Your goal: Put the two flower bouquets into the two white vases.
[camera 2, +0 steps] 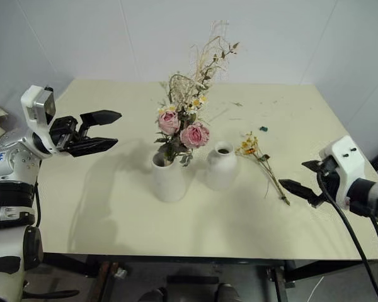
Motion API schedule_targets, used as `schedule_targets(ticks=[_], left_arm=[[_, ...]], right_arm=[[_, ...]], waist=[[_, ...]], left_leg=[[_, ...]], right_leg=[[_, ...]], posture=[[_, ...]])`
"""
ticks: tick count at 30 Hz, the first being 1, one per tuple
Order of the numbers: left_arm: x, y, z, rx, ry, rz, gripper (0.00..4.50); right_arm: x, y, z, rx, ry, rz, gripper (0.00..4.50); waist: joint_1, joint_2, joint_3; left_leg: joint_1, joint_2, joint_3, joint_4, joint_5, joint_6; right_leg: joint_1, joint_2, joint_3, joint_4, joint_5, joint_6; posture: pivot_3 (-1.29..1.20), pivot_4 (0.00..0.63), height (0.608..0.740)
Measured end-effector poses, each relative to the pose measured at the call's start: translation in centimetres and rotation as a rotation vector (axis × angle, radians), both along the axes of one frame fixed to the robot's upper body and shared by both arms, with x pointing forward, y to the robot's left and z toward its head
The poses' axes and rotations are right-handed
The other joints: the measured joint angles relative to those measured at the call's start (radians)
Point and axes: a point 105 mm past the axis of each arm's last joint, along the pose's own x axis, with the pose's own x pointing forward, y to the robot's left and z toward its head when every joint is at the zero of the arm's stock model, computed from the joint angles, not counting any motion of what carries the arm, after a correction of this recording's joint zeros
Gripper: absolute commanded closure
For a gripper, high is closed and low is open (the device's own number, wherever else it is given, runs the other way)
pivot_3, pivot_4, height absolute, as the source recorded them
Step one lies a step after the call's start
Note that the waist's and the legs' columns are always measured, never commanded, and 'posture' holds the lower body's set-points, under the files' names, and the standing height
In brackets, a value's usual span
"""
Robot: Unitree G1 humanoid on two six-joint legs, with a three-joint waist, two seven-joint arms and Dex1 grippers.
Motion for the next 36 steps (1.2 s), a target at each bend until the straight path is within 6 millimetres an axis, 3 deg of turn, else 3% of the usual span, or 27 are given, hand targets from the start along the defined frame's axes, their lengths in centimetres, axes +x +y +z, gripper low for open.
schedule_targets(ticks=[10,20,29,36], left_arm=[[-1.7,0.3,-1.4,0.008,0.076,-0.045,0.03],[-3.9,-0.5,-2.5,0.017,0.084,-0.110,0.03],[-3.1,-0.9,-2.8,-0.006,0.077,-0.066,0.03],[-0.8,-1.5,-3.0,-0.028,0.064,0.006,0.03]], right_arm=[[4.7,-0.9,-3.2,0.033,0.185,-0.200,0.00],[6.8,0.2,-6.0,0.041,0.273,-0.189,0.00],[7.6,0.7,-6.5,0.036,0.271,-0.189,0.00],[7.8,0.8,-7.0,0.030,0.279,-0.196,0.00]], waist=[[-0.002,0.000,0.000],[-0.001,0.000,0.000],[-0.001,0.000,0.000],[-0.001,0.000,0.000]], left_leg=[[0.000,0.000,0.000,-0.002,0.000,0.000],[0.000,0.000,0.000,-0.004,0.000,0.000],[0.000,0.000,0.000,-0.003,0.000,0.000],[0.000,0.000,0.000,-0.003,0.000,0.000]], right_leg=[[-0.002,0.000,0.000,0.002,0.000,0.000],[-0.003,0.000,0.000,0.003,0.000,0.001],[-0.003,0.000,0.000,0.004,0.000,0.001],[-0.003,0.000,0.000,0.004,0.001,0.001]], posture=[[0.00,0.150,0.740],[0.00,0.150,0.740],[0.00,0.150,0.740],[0.00,0.150,0.740]])
